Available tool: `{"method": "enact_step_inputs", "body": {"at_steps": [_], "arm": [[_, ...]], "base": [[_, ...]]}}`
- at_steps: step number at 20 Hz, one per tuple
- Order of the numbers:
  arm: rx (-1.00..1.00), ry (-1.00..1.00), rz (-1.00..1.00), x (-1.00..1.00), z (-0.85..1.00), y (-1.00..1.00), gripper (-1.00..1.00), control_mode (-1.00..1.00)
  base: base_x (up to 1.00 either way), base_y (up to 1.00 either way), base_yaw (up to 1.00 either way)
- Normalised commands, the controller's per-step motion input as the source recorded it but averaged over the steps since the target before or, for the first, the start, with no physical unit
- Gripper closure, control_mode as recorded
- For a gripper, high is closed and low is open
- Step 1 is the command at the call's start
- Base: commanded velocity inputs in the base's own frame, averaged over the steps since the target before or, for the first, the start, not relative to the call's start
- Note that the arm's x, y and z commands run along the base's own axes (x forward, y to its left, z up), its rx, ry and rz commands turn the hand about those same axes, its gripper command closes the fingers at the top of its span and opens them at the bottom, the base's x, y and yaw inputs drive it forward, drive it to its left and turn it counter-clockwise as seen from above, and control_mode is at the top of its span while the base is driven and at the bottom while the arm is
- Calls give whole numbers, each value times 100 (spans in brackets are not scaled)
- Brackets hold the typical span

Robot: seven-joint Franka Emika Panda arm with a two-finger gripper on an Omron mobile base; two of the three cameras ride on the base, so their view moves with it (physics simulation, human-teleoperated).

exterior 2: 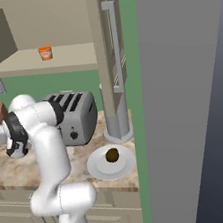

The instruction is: Pick the avocado and bread from the counter and place them on the plate. Then pick the jam from the cabinet and place it next to the plate. Lastly close the cabinet door.

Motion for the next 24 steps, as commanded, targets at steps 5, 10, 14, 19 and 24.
{"method": "enact_step_inputs", "body": {"at_steps": [5,10,14,19,24], "arm": [[0,-12,-2,-3,-7,-5,100,-100],[4,-20,0,-44,37,-9,100,-100],[14,-17,0,-95,58,-7,100,-100],[21,-11,0,-100,41,-36,100,-100],[14,-16,0,-100,37,-63,100,-100]], "base": [[0,0,0],[0,0,0],[0,0,0],[0,0,0],[0,0,0]]}}
